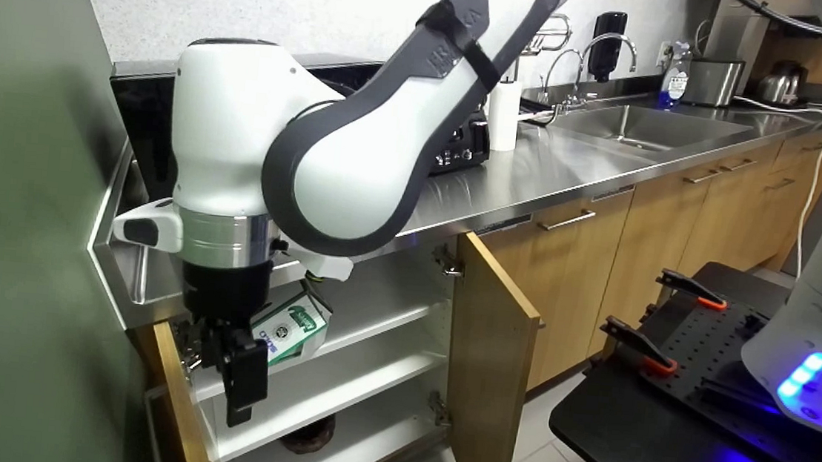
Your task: Close the bottom left cabinet door
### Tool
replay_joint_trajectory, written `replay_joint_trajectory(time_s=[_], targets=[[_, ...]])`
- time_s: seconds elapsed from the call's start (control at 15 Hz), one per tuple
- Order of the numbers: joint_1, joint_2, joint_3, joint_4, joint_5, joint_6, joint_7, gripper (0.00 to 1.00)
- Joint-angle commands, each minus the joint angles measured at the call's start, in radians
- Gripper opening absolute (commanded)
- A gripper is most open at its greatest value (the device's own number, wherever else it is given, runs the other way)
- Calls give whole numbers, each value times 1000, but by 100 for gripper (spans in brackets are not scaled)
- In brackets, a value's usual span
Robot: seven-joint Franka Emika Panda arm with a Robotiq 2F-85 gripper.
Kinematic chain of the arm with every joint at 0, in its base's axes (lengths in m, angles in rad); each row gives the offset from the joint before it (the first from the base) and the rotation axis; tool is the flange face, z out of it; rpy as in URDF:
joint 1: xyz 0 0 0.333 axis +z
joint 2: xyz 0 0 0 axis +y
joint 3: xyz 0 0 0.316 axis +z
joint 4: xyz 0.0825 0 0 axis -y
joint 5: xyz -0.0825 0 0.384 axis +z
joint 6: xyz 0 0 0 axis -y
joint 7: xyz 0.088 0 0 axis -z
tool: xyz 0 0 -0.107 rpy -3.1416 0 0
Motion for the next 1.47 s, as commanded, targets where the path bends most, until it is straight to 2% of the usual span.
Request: replay_joint_trajectory(time_s=[0.0,0.07,0.2,0.53,0.73,1.4], targets=[[86,34,-63,52,-84,69,84,75],[102,36,-79,55,-99,97,104,72],[123,41,-104,62,-113,136,134,56],[114,75,-102,85,-91,197,126,18],[109,106,-94,114,-81,196,117,0],[109,203,-76,217,-67,140,92,0]])
